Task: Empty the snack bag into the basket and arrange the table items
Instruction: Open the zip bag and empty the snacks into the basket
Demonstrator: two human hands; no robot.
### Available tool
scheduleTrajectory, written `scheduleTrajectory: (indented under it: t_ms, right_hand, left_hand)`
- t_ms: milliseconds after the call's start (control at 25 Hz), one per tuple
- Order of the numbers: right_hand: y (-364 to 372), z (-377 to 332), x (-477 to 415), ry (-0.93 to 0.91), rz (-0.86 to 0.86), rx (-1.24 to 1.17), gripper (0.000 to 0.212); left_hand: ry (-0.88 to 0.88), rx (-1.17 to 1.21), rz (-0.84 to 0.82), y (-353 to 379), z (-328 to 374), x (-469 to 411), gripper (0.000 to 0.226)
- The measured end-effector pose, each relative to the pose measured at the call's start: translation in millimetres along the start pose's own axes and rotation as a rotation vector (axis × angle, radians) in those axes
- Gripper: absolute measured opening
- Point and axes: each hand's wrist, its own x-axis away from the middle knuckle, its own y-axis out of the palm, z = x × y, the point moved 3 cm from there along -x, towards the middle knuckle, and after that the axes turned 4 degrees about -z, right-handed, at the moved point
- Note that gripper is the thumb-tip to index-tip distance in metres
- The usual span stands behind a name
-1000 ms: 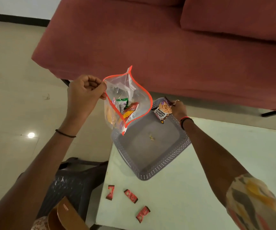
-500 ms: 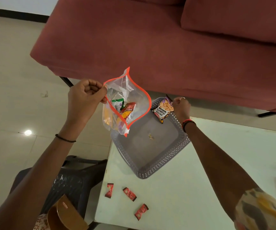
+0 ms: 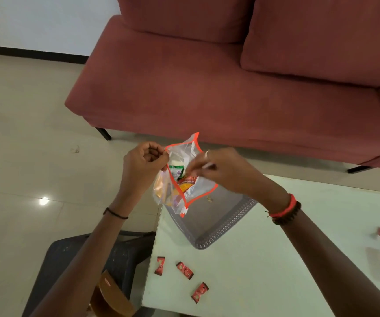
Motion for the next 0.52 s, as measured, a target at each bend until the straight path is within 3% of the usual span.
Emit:
scheduleTrajectory:
  t_ms: [80,280,400,520]
  right_hand:
    - [30.5,6.7,-3.4,0.076,-0.332,0.425,0.023]
    - [85.1,40.0,10.7,0.056,-0.507,0.986,0.031]
    - [97.3,59.9,18.8,0.128,-0.563,1.148,0.028]
    - [94.2,76.8,23.9,0.027,-0.62,1.178,0.031]
  left_hand:
    - [0.013,-0.009,-0.053,4.3,10.8,10.9,0.01]
    - [0.004,-0.037,-0.148,20.1,23.8,31.8,0.01]
    - [0.016,-0.073,-0.19,32.3,28.6,40.7,0.008]
    - [0.033,-0.069,-0.209,43.4,32.3,43.8,0.009]
